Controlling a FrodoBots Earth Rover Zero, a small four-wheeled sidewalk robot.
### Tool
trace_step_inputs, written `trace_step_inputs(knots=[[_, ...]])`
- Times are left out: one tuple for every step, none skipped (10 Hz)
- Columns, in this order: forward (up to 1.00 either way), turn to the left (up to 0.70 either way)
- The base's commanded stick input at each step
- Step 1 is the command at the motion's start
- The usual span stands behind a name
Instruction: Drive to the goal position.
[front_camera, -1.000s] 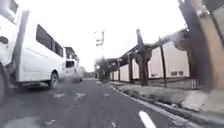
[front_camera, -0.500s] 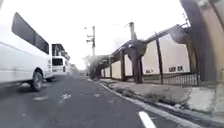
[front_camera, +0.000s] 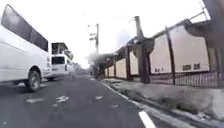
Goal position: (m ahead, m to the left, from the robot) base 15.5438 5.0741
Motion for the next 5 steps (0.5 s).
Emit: trace_step_inputs(knots=[[0.85, 0.10], [0.85, 0.00], [0.85, 0.00], [0.85, 0.00], [0.85, 0.00]])
